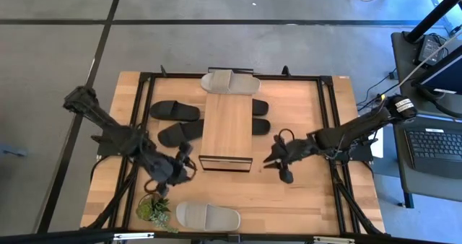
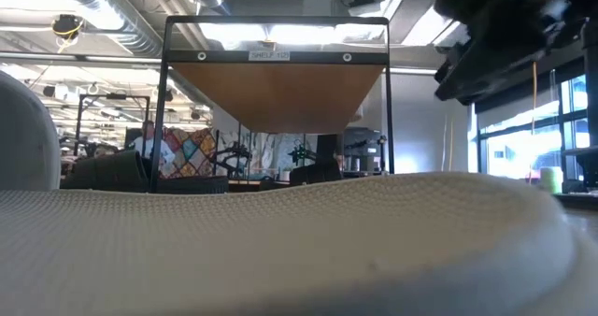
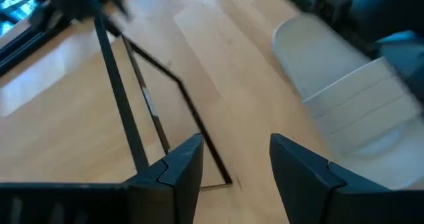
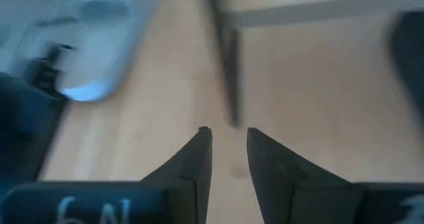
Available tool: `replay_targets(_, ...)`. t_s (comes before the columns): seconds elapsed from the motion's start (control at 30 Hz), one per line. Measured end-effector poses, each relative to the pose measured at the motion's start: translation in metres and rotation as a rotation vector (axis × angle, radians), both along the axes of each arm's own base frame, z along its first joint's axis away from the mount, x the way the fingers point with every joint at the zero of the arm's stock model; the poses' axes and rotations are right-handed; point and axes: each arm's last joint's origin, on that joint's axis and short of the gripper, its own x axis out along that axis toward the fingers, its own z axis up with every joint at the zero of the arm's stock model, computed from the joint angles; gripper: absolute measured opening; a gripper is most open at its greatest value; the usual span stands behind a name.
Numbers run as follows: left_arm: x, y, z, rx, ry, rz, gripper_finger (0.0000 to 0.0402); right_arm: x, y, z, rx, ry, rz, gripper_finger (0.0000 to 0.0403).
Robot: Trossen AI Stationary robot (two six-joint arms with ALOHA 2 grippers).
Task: Pick and place slides into the shelf
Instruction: Put the gray slide on the shelf
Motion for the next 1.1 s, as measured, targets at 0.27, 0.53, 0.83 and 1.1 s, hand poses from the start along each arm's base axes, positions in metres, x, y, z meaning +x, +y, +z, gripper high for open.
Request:
replay_targets(0.27,0.003,-0.049,-0.044,0.15,0.107,-0.096,0.0165,-0.008,0.021,-0.004,0.089,-0.135,0.073,0.0097)
replay_targets(0.53,0.001,-0.094,-0.096,0.238,0.193,-0.184,0.0165,-0.009,0.027,0.0,0.121,-0.178,0.09,0.0097)
replay_targets(0.83,0.003,-0.109,-0.113,0.237,0.167,-0.146,0.0165,-0.008,0.027,0.001,0.126,-0.184,0.088,0.0097)
replay_targets(1.1,0.003,-0.108,-0.114,0.243,0.171,-0.148,0.0165,-0.008,0.027,0.001,0.126,-0.183,0.088,0.0097)
